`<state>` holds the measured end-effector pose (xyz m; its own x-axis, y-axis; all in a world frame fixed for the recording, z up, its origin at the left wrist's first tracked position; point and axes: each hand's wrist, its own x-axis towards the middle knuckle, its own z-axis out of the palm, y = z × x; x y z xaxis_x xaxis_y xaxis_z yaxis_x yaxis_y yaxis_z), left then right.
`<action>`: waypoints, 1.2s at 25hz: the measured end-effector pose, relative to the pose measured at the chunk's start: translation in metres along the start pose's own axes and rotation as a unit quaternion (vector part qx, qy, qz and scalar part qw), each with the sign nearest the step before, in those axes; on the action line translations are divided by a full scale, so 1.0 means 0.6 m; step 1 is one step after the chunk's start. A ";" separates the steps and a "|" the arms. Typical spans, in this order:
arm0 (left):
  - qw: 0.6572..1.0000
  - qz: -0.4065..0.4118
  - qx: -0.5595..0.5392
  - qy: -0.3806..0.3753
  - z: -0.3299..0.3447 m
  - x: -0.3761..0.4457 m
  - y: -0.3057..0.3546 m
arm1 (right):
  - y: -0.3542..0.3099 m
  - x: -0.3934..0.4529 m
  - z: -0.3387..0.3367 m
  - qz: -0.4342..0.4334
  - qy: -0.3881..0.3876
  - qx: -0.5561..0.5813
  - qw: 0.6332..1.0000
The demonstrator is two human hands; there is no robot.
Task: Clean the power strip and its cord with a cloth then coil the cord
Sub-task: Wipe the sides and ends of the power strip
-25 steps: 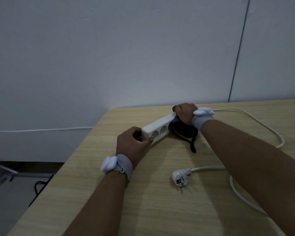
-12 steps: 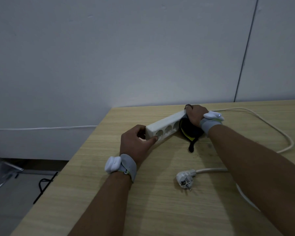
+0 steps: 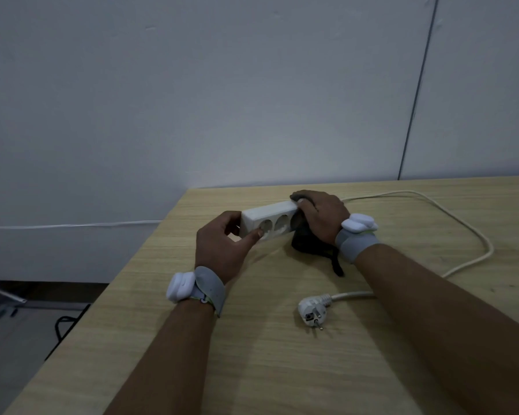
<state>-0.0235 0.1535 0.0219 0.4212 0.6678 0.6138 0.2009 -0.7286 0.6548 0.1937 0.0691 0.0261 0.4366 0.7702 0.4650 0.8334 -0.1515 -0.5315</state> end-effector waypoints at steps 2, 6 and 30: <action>1.000 -0.007 0.006 -0.005 -0.003 -0.003 -0.001 | -0.036 -0.011 0.007 -0.031 -0.010 0.019 0.999; 1.000 0.000 0.024 -0.016 -0.005 -0.008 -0.001 | -0.085 -0.030 0.024 -0.077 -0.061 0.015 0.995; 0.999 0.033 0.007 -0.005 0.006 -0.005 0.013 | -0.112 -0.061 0.031 -0.078 -0.037 0.034 0.996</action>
<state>-0.0197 0.1453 0.0238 0.4420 0.6171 0.6510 0.1852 -0.7729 0.6070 0.1154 0.0625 0.0312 0.2753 0.8248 0.4938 0.8635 0.0137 -0.5042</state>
